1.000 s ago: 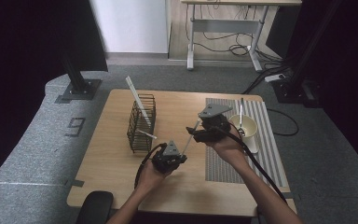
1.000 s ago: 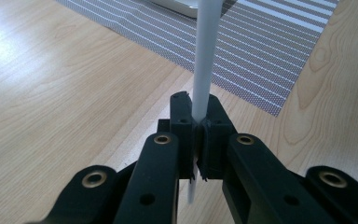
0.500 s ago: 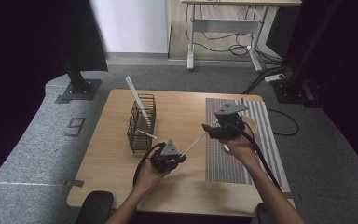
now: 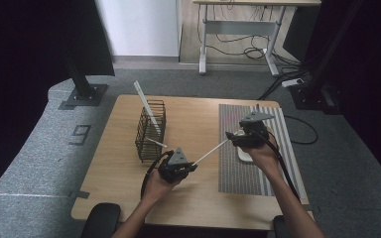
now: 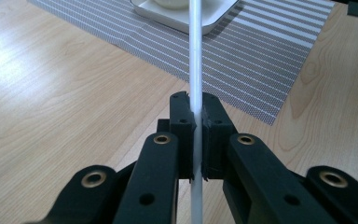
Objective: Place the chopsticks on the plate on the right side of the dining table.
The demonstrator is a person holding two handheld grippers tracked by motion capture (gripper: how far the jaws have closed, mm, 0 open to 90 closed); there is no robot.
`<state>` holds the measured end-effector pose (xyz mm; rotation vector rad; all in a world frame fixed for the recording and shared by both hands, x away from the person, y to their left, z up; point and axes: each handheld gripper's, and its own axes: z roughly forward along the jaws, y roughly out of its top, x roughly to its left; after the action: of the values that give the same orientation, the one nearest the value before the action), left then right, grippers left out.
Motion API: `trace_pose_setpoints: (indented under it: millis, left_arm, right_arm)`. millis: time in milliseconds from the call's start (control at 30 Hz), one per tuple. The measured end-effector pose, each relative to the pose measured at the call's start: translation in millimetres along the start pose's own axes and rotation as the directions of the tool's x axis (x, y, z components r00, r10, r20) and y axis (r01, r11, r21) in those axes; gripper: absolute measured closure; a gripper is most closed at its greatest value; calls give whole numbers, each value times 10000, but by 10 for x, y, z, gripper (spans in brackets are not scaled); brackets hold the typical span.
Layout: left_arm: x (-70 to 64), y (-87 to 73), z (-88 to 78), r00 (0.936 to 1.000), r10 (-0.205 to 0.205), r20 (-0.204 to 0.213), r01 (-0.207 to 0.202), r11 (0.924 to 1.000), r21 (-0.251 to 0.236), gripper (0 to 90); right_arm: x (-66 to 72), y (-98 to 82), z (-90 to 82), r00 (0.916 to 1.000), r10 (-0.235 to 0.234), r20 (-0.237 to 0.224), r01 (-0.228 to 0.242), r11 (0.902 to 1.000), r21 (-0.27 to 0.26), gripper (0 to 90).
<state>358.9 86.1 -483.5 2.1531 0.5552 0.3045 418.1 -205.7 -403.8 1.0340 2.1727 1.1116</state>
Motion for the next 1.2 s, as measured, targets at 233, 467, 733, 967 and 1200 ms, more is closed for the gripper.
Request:
trace_pose_setpoints:
  millis: [233, 467, 733, 967, 1200]
  left_arm:
    - [7, -5, -2, 10000, 38, 28, -38, 10000, 33, 855]
    - [13, -6, -16, 10000, -7, 49, 8, 10000, -25, 856]
    - [18, -11, -22, 9999, 25, 100, -26, 10000, 53, 857]
    - [71, 3, -70, 9995, 61, 301, -65, 9999, 121, 857]
    - [115, 41, -123, 9973, 533, 501, -553, 9977, 396, 857]
  right_arm:
    - [-35, -90, 70, 10000, 64, 59, -65, 9998, 186, 311]
    - [-50, -156, 132, 9998, 171, 69, -173, 9994, 293, 312]
    - [-57, -204, 171, 9996, 283, 42, -284, 9989, 380, 312]
    - [-62, -176, 77, 9995, 243, -192, -240, 9996, 161, 285]
    - [-47, -182, -93, 9991, -73, -417, 78, 9999, 132, 239]
